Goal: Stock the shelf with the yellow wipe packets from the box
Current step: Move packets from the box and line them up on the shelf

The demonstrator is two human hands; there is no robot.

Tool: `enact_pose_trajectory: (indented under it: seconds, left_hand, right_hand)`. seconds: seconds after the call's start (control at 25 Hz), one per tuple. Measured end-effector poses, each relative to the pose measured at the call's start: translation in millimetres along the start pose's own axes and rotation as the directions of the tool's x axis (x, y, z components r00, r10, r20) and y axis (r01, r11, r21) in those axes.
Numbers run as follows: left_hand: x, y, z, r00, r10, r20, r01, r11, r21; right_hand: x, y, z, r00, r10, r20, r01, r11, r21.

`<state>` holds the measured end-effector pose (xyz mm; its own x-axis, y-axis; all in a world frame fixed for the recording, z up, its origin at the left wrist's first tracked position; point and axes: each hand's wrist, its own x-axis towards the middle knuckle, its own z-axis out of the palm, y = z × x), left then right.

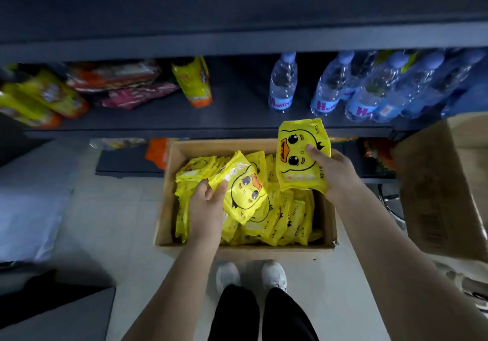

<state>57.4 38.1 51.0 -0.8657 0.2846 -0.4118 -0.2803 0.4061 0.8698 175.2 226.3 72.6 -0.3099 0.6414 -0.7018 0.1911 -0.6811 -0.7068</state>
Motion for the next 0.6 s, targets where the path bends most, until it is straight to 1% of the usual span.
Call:
enact_pose_trajectory:
  seconds: [0.16, 0.32, 0.4, 0.44, 0.52, 0.6]
  left_hand:
    - [-8.6, 61.4, -52.8, 0.995, 0.1, 0.014, -0.099, 0.991, -0.09]
    - [-19.2, 114.4, -121.4, 0.968, 0.247, 0.029, -0.245, 0.967, -0.065]
    - [-27.9, 139.7, -154.7, 0.928, 0.366, 0.075, -0.369, 0.929, 0.032]
    - [-33.2, 153.4, -176.5, 0.898, 0.429, 0.103, -0.438, 0.894, 0.094]
    - [-48.0, 180.8, -225.1, 0.825, 0.546, 0.143, -0.564, 0.805, 0.184]
    - [-60.5, 204.1, -275.5, 0.763, 0.628, 0.152, -0.644, 0.722, 0.251]
  right_hand:
    - [-46.5, -39.2, 36.0, 0.994, -0.065, 0.091, 0.071, 0.996, -0.055]
    - [-123.0, -74.8, 80.4, 0.967, -0.189, 0.169, 0.2, 0.978, -0.051]
    - [-162.8, -85.1, 101.3, 0.943, -0.253, 0.219, 0.266, 0.964, -0.032]
    - [-185.7, -88.3, 114.0, 0.928, -0.285, 0.239, 0.298, 0.954, -0.022]
    - [-234.3, -93.6, 141.6, 0.898, -0.35, 0.267, 0.367, 0.93, -0.015]
    - [-283.5, -99.4, 167.9, 0.866, -0.407, 0.29, 0.426, 0.905, -0.005]
